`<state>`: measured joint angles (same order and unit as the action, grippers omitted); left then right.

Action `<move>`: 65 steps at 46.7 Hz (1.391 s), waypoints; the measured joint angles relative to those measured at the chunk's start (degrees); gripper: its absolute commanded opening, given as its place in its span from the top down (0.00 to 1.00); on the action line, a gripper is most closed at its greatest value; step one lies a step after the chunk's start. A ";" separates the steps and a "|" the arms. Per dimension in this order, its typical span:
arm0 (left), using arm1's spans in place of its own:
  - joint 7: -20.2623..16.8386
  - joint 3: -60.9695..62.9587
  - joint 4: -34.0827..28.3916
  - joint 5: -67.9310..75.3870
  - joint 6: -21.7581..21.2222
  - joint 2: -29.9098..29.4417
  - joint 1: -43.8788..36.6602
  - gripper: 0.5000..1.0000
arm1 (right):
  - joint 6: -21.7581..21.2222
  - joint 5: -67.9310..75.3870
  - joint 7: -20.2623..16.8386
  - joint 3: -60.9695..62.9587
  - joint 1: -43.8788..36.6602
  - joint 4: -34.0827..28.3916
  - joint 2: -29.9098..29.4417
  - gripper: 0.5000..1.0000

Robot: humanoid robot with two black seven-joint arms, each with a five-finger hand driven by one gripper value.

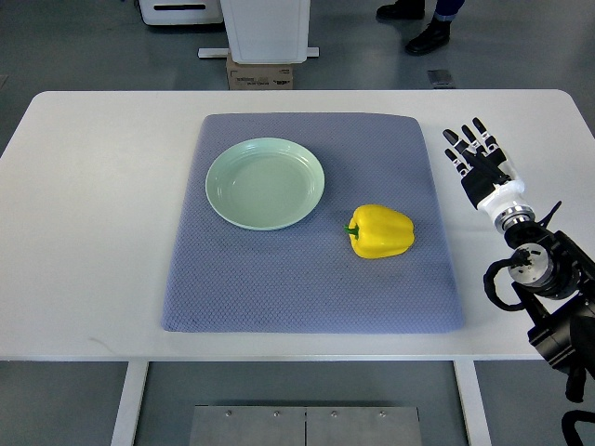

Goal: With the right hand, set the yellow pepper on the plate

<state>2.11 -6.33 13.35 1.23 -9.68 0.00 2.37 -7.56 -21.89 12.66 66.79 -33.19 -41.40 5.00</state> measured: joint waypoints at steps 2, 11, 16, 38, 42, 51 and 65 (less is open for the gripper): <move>0.00 0.00 0.00 0.00 0.00 0.00 0.00 0.00 | 0.00 0.00 0.00 0.00 -0.03 0.00 0.00 0.00; 0.00 0.00 0.00 0.00 0.00 0.00 0.00 0.00 | 0.00 0.00 -0.05 0.00 -0.25 0.00 -0.03 0.00; 0.00 0.00 0.00 0.00 0.00 0.00 0.00 0.00 | 0.00 0.00 -0.05 0.00 -0.39 0.00 -0.14 0.00; 0.00 0.00 0.00 0.00 0.00 0.00 0.00 0.00 | 0.03 0.00 -0.04 -0.04 -0.39 0.89 -0.43 0.00; -0.01 0.00 0.00 0.00 0.00 0.00 0.01 0.00 | 0.03 0.00 -0.04 -0.02 -0.64 1.09 -0.38 0.00; 0.00 0.00 0.00 0.00 0.00 0.00 0.00 0.00 | 0.02 0.04 -0.09 0.00 -1.07 1.11 -0.11 0.00; 0.00 0.00 0.00 0.00 0.00 0.00 0.01 0.00 | -0.01 0.01 -0.02 -0.01 -0.94 1.06 -0.40 0.00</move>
<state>2.11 -6.33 13.36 1.23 -9.67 0.00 2.38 -7.57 -21.87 12.63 66.78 -34.13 -40.34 4.60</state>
